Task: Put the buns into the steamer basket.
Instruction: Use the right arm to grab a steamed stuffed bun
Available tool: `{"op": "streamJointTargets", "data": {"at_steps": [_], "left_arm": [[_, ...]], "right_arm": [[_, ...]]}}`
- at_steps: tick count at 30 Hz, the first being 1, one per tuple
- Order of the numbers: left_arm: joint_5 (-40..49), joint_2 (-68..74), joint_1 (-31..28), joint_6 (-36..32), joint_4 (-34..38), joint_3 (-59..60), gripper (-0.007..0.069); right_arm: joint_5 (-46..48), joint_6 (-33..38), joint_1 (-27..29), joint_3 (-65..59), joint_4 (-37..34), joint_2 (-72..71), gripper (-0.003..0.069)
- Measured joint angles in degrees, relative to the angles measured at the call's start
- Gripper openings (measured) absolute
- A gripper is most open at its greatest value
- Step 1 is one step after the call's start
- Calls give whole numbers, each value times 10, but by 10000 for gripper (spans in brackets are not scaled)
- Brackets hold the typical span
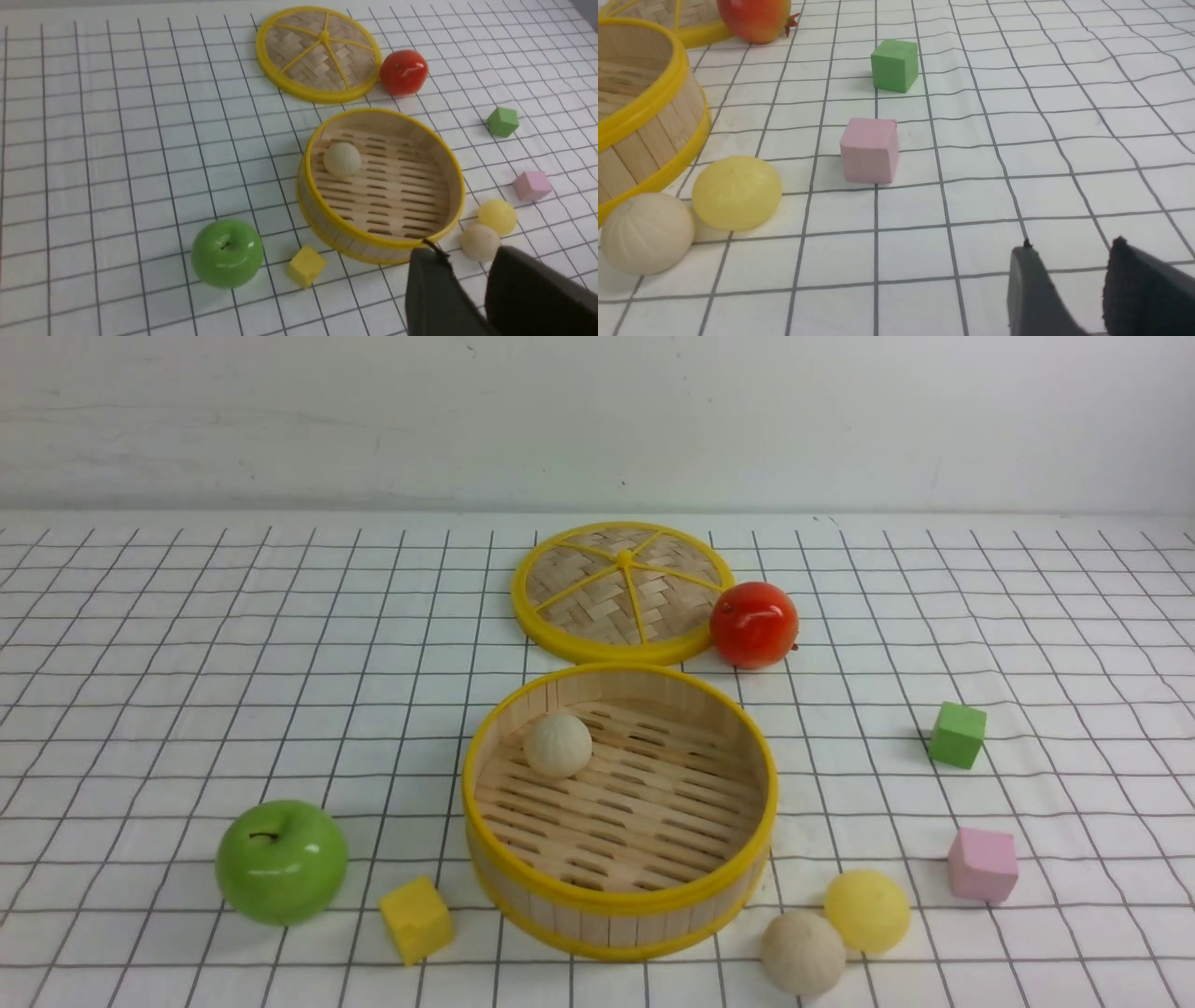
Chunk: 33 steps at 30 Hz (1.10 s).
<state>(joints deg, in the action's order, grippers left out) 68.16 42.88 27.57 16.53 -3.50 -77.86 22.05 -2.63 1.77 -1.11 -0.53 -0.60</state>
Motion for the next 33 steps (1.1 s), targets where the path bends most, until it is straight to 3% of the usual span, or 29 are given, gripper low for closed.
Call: {"op": "streamJointTargets", "data": {"at_steps": [6, 12, 20, 27, 33], "left_arm": [[-136, -208, 0, 20, 0, 263, -13], [-189, -310, 0, 29, 16, 422, -13], [-162, -361, 0, 42, 29, 461, -13], [-83, -361, 0, 43, 29, 463, -13], [-103, -361, -4, 62, 16, 473, -13]], "right_arm": [[0, 0, 0, 0, 0, 0, 239], [0, 0, 0, 0, 0, 0, 239], [0, 0, 0, 0, 0, 0, 239], [0, 0, 0, 0, 0, 0, 239], [0, 0, 0, 0, 0, 0, 239]]}}
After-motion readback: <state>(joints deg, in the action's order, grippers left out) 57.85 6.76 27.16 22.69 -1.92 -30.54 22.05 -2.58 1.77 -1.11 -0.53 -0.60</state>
